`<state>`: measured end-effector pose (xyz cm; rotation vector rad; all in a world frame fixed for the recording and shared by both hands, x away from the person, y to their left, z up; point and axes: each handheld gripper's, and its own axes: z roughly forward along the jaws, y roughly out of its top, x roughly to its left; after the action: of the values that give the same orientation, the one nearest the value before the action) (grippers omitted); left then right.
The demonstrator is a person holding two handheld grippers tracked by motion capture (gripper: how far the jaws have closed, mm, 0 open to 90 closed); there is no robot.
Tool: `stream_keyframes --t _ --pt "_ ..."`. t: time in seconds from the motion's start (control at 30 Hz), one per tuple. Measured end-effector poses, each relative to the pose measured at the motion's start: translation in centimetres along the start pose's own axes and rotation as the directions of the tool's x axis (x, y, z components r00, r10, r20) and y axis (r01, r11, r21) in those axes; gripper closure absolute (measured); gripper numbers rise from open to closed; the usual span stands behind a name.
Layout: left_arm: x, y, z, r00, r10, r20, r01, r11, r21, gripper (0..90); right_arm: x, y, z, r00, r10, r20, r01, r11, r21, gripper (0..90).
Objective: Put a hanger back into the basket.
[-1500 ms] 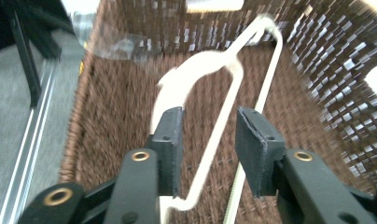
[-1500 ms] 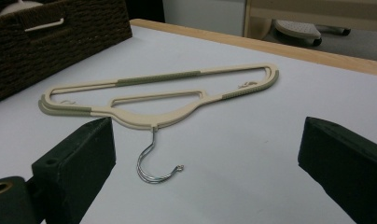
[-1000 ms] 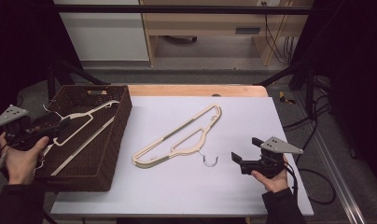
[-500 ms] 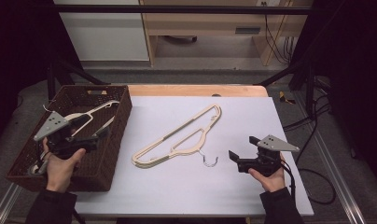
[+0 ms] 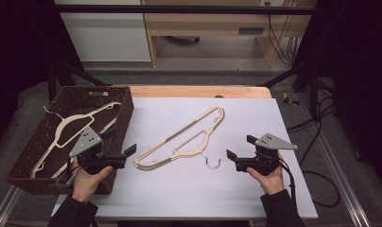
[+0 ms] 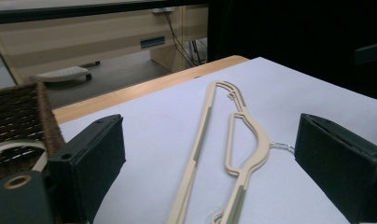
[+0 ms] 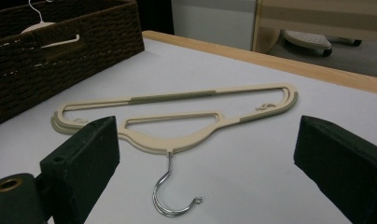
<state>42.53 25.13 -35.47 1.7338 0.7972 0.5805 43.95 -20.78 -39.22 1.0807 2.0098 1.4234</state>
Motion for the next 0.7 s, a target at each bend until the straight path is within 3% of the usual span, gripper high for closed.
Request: stream_keyframes --t 0.33,0.7 --pt "-2.6 -0.4 0.9 0.9978 0.043 0.051 -0.045 0.9986 0.028 7.8 0.9 0.6 2.0 1.0000 -0.007 -0.004 0.007 1.000 0.011 9.0" --pt "-4.5 -2.7 3.3 0.9929 0.046 0.110 -0.059 0.9908 0.122 8.7 1.4 0.4 5.7 1.0000 -0.001 -0.006 0.002 0.997 0.079 21.8"
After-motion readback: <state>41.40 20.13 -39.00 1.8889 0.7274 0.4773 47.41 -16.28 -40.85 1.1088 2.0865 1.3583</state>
